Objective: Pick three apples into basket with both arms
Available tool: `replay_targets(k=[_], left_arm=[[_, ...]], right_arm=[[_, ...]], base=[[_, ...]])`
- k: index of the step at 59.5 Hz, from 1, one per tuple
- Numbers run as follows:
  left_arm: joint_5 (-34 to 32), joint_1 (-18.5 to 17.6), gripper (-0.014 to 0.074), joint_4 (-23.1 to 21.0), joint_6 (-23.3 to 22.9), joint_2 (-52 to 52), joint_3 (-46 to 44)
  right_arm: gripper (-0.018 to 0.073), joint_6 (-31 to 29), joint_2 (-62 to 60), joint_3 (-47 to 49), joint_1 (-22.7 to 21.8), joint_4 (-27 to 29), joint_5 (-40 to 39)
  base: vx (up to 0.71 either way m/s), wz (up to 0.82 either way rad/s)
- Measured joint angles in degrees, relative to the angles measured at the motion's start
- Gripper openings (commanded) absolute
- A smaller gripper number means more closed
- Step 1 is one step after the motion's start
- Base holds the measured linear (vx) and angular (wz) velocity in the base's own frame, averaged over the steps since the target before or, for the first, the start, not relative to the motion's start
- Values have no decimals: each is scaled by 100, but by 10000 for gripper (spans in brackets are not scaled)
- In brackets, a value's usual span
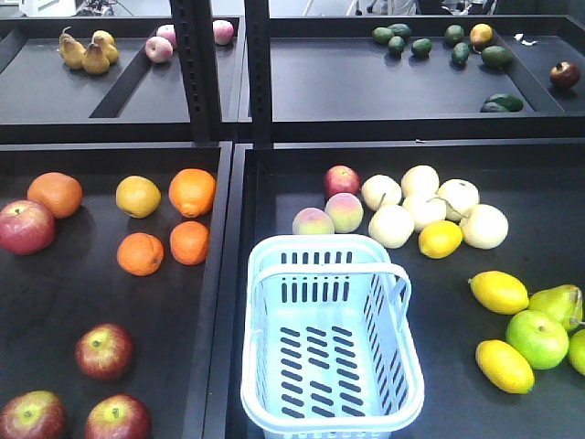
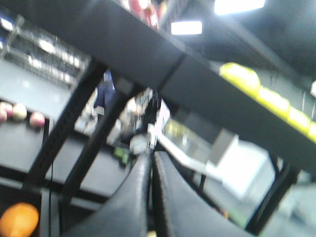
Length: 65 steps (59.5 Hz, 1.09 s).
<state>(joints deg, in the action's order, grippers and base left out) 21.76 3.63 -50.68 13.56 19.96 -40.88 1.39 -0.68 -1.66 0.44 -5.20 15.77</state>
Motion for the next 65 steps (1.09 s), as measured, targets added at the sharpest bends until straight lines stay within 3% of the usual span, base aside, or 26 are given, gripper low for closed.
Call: replay_targets(k=[5,19,29,35,49,54,65], left_arm=[[414,0,-6,-534,818,532,-257],[1866,-58,-4,-2614,3668,2190,-770],[2507,-58,46,-3486,4904,3196,-1020],[2623,-58,129,-3541,5264,3642,-1277],[2815,-191,425,-3556,5456,4637,-2107],[2820,-483,492,-3435,5597,5015,-2505],[2824,-1395,502,-2650,5723,5791,-3288]], right_arm=[[8,0,0,0,0,0,0],[8,0,0,0,0,0,0],[8,0,0,0,0,0,0],[8,0,0,0,0,0,0],[8,0,0,0,0,0,0],[8,0,0,0,0,0,0],[8,0,0,0,0,0,0]], base=[[0,0],[0,0],[0,0],[0,0],[0,0],[0,0],[0,0]])
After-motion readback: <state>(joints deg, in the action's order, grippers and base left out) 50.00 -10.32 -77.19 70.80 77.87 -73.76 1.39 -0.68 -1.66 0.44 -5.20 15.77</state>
